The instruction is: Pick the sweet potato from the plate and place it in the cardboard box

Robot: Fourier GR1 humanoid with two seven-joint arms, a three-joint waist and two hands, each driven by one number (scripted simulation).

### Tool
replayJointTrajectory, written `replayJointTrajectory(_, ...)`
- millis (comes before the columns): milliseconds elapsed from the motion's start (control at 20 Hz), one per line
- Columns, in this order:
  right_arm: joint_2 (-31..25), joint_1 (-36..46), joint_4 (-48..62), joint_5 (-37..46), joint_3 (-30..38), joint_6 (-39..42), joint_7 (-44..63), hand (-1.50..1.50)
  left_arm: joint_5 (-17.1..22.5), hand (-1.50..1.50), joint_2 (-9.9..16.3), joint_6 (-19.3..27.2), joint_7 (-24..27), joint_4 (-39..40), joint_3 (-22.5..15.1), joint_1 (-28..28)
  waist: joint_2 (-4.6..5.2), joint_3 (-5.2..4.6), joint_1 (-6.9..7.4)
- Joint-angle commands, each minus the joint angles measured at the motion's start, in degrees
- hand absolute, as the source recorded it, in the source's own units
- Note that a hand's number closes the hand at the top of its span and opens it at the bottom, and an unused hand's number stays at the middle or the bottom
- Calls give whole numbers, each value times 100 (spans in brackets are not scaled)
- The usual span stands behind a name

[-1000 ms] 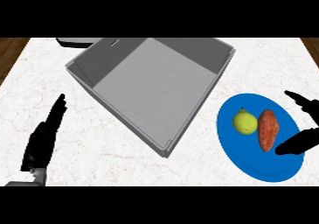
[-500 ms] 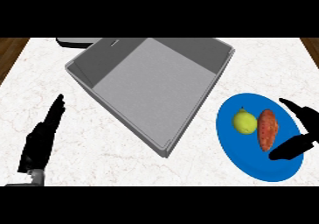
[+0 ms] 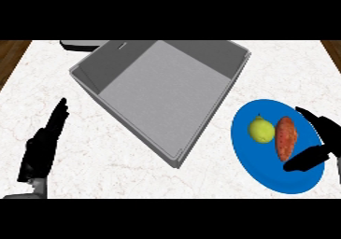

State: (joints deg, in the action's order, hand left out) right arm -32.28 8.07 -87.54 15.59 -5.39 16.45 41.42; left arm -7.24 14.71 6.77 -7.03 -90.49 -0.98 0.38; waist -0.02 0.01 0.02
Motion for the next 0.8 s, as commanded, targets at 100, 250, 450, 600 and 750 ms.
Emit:
replayJointTrajectory(100, 328, 324, 738, 465, 324, 139, -504, -150, -59, 0, -31, -221, -34, 10, 219, -143, 4, 0, 21)
replayJointTrajectory(250, 423, 355, 436, 452, 561, 469, -233, -150, -247, 0, -277, -131, 41, 422, 206, -365, 2, -1, 1)
replayJointTrajectory(450, 889, 146, 415, 922, 355, 194, -307, -150, -294, 0, -321, -197, 240, 409, 309, -188, 3, -1, 5)
replayJointTrajectory(600, 926, 216, 610, 1069, 440, 348, -504, -150, -284, 0, -331, -377, 55, 13, 281, 10, 1, -1, 12)
replayJointTrajectory(750, 791, 317, 953, 1136, 673, 547, -719, -150, -407, 0, -382, -297, 491, 582, 405, -158, 3, -1, 6)
